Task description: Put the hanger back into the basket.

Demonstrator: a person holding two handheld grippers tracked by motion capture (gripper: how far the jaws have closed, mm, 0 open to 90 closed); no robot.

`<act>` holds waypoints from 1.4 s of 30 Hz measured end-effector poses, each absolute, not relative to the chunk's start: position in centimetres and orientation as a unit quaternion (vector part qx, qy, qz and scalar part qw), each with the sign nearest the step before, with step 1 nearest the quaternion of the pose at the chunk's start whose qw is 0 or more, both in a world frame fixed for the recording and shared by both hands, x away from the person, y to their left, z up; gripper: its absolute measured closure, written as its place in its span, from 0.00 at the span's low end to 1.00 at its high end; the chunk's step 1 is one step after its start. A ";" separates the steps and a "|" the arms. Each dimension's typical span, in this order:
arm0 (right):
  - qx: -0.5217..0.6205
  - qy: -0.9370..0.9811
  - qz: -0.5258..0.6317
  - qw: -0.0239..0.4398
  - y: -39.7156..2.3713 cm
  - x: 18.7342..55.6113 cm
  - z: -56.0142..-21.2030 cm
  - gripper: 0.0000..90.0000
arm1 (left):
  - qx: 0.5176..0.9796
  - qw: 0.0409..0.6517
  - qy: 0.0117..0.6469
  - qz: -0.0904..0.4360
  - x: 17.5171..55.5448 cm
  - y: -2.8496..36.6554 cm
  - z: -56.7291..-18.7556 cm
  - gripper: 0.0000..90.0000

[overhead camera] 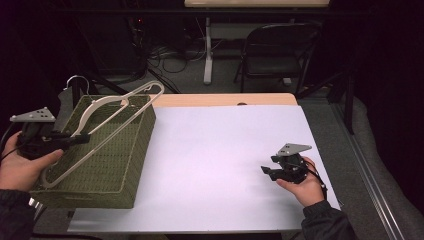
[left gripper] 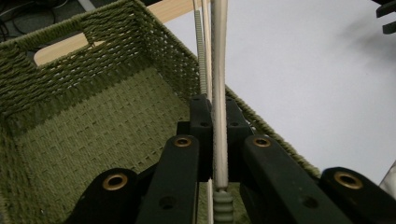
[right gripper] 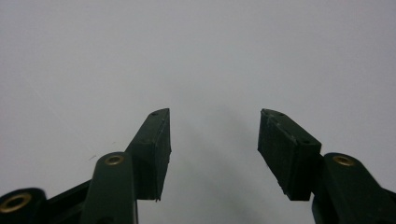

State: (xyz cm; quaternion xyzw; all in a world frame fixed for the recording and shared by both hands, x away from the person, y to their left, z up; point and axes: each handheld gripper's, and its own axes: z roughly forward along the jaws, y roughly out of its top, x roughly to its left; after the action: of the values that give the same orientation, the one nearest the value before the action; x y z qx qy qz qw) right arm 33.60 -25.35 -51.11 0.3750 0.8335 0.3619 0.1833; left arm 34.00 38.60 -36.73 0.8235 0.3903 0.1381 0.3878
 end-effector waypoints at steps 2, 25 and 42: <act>0.376 0.833 0.362 0.185 -25.3 33.6 -51.2 0.49 | 0.825 0.383 0.391 0.138 34.5 39.1 -37.1 0.97; 0.389 0.832 0.348 0.187 -25.3 33.4 -52.2 0.49 | 0.814 0.369 0.430 0.130 36.3 44.6 -41.5 0.97; 0.393 0.831 0.348 0.184 -25.3 33.4 -52.6 0.49 | 0.831 0.321 0.446 0.091 37.0 43.4 -47.2 0.97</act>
State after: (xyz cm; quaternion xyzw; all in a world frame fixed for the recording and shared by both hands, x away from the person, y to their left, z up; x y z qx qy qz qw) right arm 33.39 -25.29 -52.59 0.3926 0.8314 0.3476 0.1839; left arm 37.03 43.38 -47.20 0.8308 0.4456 0.0913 0.3207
